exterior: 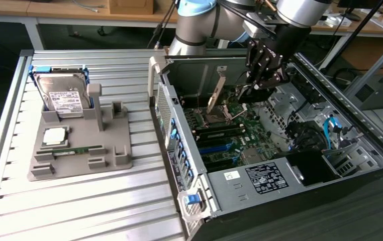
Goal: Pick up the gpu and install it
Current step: 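Insert the gpu into the slot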
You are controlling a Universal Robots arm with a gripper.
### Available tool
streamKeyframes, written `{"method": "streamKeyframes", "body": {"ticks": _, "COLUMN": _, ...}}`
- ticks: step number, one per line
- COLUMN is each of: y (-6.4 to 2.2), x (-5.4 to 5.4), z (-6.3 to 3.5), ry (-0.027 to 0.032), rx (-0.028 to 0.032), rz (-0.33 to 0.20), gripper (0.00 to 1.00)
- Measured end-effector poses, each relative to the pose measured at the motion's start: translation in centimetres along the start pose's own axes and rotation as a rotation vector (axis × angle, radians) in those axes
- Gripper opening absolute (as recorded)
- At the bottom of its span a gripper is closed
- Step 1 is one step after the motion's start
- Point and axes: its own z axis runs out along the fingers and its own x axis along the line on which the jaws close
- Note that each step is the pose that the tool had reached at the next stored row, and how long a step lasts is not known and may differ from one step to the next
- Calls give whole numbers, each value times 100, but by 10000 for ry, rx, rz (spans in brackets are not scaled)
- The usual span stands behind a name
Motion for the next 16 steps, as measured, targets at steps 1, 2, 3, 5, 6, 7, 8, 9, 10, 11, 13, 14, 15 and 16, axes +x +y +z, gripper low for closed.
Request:
{"method": "streamKeyframes", "body": {"ticks": 1, "y": 0, "x": 6, "z": 2, "ry": 0, "rx": 0, "rz": 0, "gripper": 27}}
{"method": "streamKeyframes", "body": {"ticks": 2, "y": 0, "x": 7, "z": 3, "ry": -2, "rx": 0, "rz": 0, "gripper": 27}}
{"method": "streamKeyframes", "body": {"ticks": 3, "y": 0, "x": 9, "z": 4, "ry": -2, "rx": 1, "rz": 0, "gripper": 27}}
{"method": "streamKeyframes", "body": {"ticks": 5, "y": 0, "x": 11, "z": 7, "ry": -6, "rx": 1, "rz": 0, "gripper": 27}}
{"method": "streamKeyframes", "body": {"ticks": 6, "y": 0, "x": 13, "z": 8, "ry": -7, "rx": 1, "rz": 0, "gripper": 27}}
{"method": "streamKeyframes", "body": {"ticks": 7, "y": 0, "x": 13, "z": 9, "ry": -6, "rx": 0, "rz": 0, "gripper": 27}}
{"method": "streamKeyframes", "body": {"ticks": 8, "y": 0, "x": 14, "z": 10, "ry": -5, "rx": 0, "rz": 0, "gripper": 27}}
{"method": "streamKeyframes", "body": {"ticks": 9, "y": 0, "x": 16, "z": 13, "ry": -7, "rx": 1, "rz": 0, "gripper": 27}}
{"method": "streamKeyframes", "body": {"ticks": 10, "y": 0, "x": 17, "z": 15, "ry": -9, "rx": 1, "rz": 0, "gripper": 27}}
{"method": "streamKeyframes", "body": {"ticks": 11, "y": 0, "x": 18, "z": 16, "ry": -9, "rx": 1, "rz": -1, "gripper": 27}}
{"method": "streamKeyframes", "body": {"ticks": 13, "y": -1, "x": 21, "z": 20, "ry": -14, "rx": 1, "rz": -1, "gripper": 27}}
{"method": "streamKeyframes", "body": {"ticks": 14, "y": -1, "x": 22, "z": 21, "ry": -15, "rx": 1, "rz": -1, "gripper": 27}}
{"method": "streamKeyframes", "body": {"ticks": 15, "y": -1, "x": 23, "z": 23, "ry": -17, "rx": 1, "rz": -1, "gripper": 27}}
{"method": "streamKeyframes", "body": {"ticks": 16, "y": -1, "x": 25, "z": 24, "ry": -20, "rx": 1, "rz": -1, "gripper": 27}}
